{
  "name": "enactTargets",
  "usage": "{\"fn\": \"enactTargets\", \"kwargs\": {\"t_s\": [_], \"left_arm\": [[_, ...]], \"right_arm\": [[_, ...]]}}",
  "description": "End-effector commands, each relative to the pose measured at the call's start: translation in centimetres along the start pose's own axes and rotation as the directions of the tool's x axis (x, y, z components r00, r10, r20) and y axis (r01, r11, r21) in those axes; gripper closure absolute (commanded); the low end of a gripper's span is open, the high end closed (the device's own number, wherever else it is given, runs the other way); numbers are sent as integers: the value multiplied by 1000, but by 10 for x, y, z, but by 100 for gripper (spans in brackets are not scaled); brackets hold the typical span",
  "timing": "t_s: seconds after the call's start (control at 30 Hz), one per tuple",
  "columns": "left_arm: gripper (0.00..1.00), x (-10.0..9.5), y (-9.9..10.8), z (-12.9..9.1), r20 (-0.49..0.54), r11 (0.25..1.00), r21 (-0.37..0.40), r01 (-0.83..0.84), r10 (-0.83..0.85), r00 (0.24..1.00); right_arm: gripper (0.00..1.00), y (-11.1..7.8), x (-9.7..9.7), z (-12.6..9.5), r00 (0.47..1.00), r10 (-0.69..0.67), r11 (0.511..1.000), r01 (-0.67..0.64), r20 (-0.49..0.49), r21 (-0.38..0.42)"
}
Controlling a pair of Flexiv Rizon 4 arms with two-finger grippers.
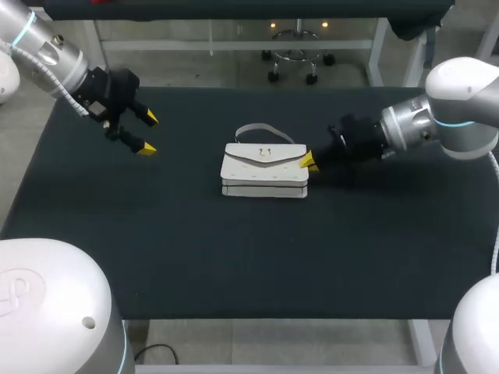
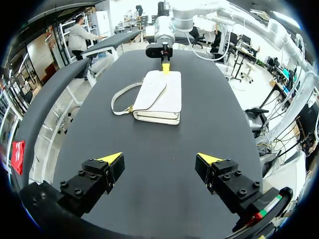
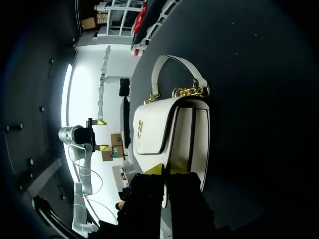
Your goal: Pick up the bag, open it, inspect its contents, close it, and place it on the opposite side
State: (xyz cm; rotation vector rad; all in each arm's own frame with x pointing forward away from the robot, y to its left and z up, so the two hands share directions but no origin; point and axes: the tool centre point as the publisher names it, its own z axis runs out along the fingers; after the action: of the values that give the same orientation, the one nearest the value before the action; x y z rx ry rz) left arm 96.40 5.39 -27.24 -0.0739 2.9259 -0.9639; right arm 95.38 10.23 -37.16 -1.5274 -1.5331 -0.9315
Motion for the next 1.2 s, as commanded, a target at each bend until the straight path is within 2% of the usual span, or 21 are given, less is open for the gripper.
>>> {"fn": "enactTargets", "kwargs": {"t_s": [0.03, 0.57, 1.07, 1.13, 1.17, 1.2], "left_arm": [[0, 0, 0, 1, 2, 1000, 2, -1, 1, 1000], [0, 0, 0, 1, 2, 1000, 2, -1, 1, 1000], [0, 0, 0, 1, 2, 1000, 2, -1, 1, 1000], [0, 0, 0, 1, 2, 1000, 2, -1, 1, 1000], [0, 0, 0, 1, 2, 1000, 2, -1, 1, 1000], [0, 0, 0, 1, 2, 1000, 2, -1, 1, 1000]], "right_arm": [[100, -1, 0, 5, 1000, -6, 1000, 6, -9, -31], [100, 12, 7, 18, 1000, -22, 999, 23, -18, 30], [99, 12, 8, 21, 999, -23, 999, 24, -23, 30], [70, 12, 8, 21, 999, -22, 999, 23, -25, 28], [53, 11, 8, 21, 999, -22, 999, 22, -26, 28], [0, 11, 8, 21, 999, -21, 999, 21, -25, 27]]}}
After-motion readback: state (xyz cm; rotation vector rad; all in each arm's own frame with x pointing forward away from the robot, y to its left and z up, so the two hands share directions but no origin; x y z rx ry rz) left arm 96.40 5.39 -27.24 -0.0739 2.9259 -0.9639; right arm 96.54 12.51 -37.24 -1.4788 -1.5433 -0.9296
